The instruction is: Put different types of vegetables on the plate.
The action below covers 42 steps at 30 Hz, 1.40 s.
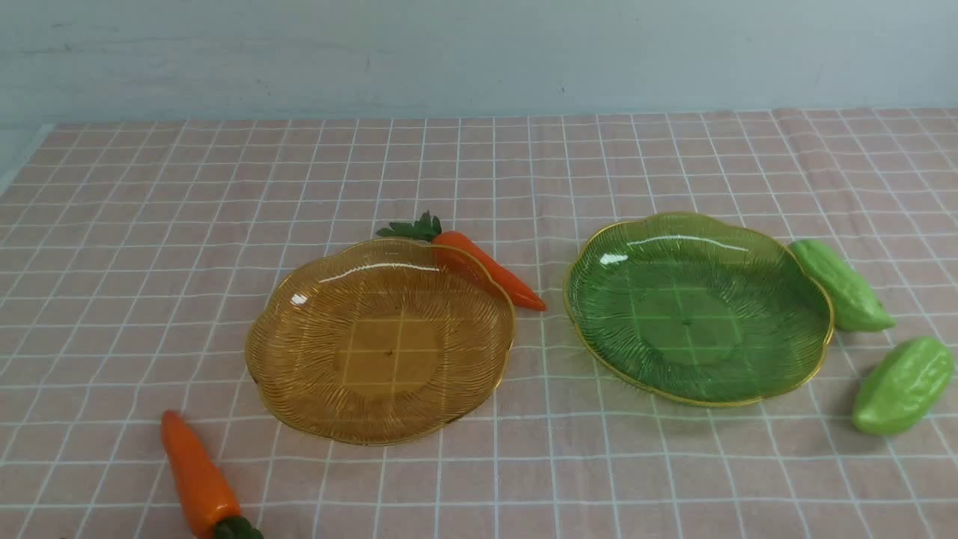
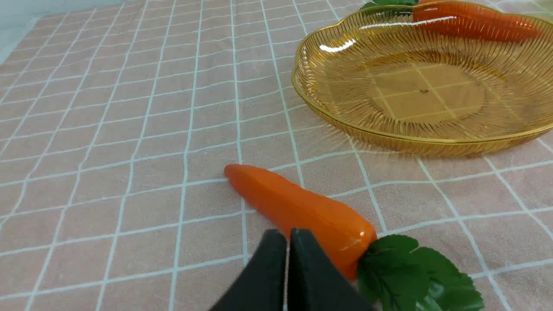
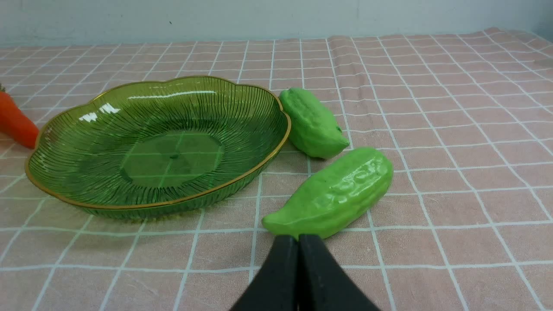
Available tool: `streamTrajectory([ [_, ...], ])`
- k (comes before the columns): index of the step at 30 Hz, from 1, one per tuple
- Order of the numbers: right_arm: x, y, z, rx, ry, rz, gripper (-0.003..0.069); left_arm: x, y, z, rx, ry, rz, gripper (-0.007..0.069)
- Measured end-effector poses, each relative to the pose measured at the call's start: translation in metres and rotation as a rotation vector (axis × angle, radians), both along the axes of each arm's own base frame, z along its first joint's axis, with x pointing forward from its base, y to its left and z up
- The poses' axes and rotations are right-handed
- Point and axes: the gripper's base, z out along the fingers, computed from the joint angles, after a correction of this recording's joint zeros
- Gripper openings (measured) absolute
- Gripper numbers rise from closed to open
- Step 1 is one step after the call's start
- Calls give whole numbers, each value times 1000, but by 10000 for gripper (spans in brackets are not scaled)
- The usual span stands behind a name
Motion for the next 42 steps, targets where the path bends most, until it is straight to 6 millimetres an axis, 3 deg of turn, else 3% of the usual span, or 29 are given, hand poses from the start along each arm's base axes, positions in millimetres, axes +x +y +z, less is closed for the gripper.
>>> streamTrajectory([
  [22,0,0,0,0,0,0,-17,0,0,0,13,-3,0,-4],
  [26,0,0,0,0,0,0,-17,1,-1,3,-58,-31,7,-4],
  [31,0,0,0,0,0,0,-17,4,-3,22,-462,-189,54,-4],
  [36,0,0,0,0,0,0,-17,1,15,54,-800,-560,160,-4],
  [39,0,0,0,0,0,0,-17,-4,24,65,-856,-715,207,-4],
  [42,0,0,0,0,0,0,-17,-12,23,97,-852,-779,166,-4],
])
